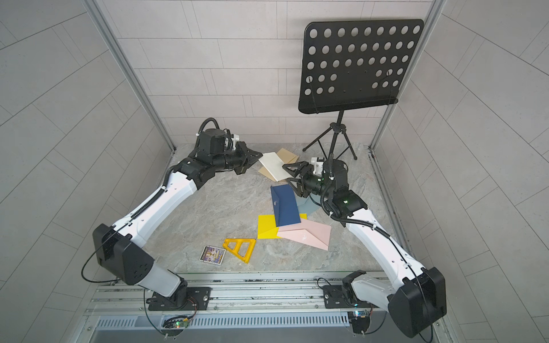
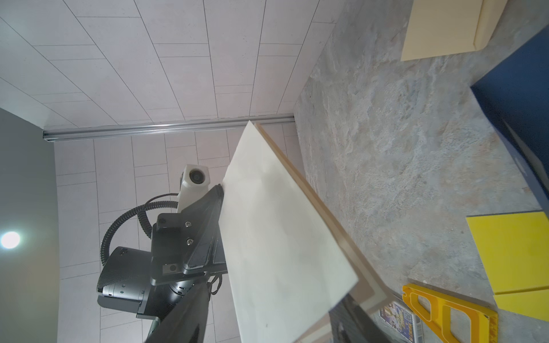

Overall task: Take the letter paper out of the envelope
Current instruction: Unfold the letter paper.

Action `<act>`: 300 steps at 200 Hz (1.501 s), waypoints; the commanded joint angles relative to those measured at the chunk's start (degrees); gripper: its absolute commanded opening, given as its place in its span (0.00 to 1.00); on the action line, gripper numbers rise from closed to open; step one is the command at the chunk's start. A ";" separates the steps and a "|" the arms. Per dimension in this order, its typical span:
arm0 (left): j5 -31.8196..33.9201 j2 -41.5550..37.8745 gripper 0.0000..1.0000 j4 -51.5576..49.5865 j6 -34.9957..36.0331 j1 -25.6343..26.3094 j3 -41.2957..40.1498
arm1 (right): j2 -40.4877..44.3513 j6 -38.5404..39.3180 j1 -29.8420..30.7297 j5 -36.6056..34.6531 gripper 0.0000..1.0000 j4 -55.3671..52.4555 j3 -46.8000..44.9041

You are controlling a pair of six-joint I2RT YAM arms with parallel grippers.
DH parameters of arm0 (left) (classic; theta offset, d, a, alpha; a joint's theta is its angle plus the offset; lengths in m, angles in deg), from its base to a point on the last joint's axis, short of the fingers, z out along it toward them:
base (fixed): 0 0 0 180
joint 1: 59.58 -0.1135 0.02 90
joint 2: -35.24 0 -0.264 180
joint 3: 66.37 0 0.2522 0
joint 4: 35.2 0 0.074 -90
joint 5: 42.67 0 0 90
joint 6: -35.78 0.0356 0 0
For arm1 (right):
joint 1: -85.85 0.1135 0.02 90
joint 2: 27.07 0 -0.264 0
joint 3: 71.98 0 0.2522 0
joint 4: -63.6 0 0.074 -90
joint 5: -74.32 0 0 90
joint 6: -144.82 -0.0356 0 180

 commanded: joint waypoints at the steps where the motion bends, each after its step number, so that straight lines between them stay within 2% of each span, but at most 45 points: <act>1: -0.32 0.41 0.00 2.73 -2.22 0.56 -0.49 | 0.10 -1.54 0.94 -0.69 0.66 2.60 1.08; 72: 0.37 1.12 0.00 7.36 -6.71 2.02 -2.04 | -0.07 -2.59 2.58 -2.45 0.63 5.68 1.17; 125: 0.89 1.13 0.00 10.30 -9.70 3.05 -4.03 | -0.15 -2.02 3.07 -3.19 0.52 5.72 1.24; 137: 1.03 1.12 0.00 10.97 -10.41 3.42 -4.48 | -0.12 -1.12 3.10 -3.20 0.46 4.63 1.55; 177: 1.76 0.43 0.00 8.70 -10.92 3.80 -4.55 | -0.07 9.09 3.28 -3.85 0.09 -7.69 6.28; 186: 1.69 0.24 0.09 8.24 -11.04 3.80 -4.24 | -0.15 12.31 3.37 -4.19 0.00 -11.51 7.89; 204: 1.60 -0.01 0.26 7.16 -10.97 3.81 -3.19 | -0.40 17.66 3.37 -4.88 0.00 -16.74 10.06; 224: 1.77 -0.28 0.39 5.15 -10.44 3.72 -1.69 | -0.93 23.35 3.37 -5.44 0.00 -21.56 11.99; 245: 1.69 -0.71 0.67 1.47 -9.97 3.37 0.13 | -1.21 31.93 3.37 -6.73 0.00 -26.35 14.99; 254: 1.44 -1.02 0.76 -0.28 -10.31 3.06 0.71 | -1.20 37.00 3.35 -7.95 0.00 -29.10 16.56; 275: -0.01 -1.69 0.86 -4.53 -12.80 1.82 2.12 | -0.75 51.94 3.66 -11.51 0.00 -34.66 19.70; 300: -1.12 -1.59 0.90 -15.27 -14.12 0.57 6.12 | 1.84 67.29 5.05 -19.28 0.00 -36.13 19.62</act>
